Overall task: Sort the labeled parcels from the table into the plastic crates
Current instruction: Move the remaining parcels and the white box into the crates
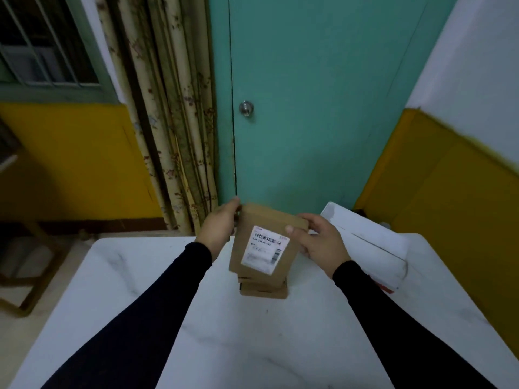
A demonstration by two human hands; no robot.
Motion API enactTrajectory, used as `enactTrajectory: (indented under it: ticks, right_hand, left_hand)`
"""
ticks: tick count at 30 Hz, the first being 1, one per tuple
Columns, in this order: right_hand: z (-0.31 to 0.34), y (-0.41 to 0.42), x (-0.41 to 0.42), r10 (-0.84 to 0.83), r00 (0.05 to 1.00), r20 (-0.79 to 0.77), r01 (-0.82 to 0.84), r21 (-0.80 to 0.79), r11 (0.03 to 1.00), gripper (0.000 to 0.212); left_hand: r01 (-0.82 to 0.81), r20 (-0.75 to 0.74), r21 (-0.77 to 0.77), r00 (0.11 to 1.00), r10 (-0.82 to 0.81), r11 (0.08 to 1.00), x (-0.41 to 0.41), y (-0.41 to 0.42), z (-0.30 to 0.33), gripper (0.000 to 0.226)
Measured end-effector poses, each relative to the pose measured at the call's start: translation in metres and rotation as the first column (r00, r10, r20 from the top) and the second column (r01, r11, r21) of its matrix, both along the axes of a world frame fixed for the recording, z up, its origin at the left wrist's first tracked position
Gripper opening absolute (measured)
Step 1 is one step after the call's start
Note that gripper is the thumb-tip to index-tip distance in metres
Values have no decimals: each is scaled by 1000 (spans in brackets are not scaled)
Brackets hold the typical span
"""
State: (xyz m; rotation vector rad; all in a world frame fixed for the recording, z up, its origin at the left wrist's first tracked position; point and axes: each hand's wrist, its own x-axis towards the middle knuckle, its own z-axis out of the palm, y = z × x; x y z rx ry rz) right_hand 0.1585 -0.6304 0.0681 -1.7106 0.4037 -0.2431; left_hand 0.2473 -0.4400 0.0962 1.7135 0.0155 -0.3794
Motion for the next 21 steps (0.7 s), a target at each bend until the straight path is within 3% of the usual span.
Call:
enactTrajectory:
  ticks: [4, 10, 17, 19, 21]
  right_hand:
    - [24, 4, 1, -122, 992, 44, 111, 186, 976, 19]
    - [48, 5, 2, -245, 969, 26, 218, 370, 903, 27]
    - [55, 7, 1, -255, 967, 23, 228, 375, 899, 25]
    - [53, 5, -1, -258, 966, 7, 236, 379, 895, 25]
    - [51, 3, -5, -256, 967, 6, 230, 419, 878, 21]
  left_hand:
    - [110, 51, 36, 992, -111, 993, -11, 17, 13, 28]
    - [346, -43, 145, 938, -344, 927, -27, 45, 21, 22]
    - [531, -160, 112, 844, -512, 840, -29, 61, 31, 26]
    - [524, -123, 122, 851, -511, 843, -25, 64, 36, 31]
    - [375, -19, 115, 927, -375, 920, -16, 63, 44, 39]
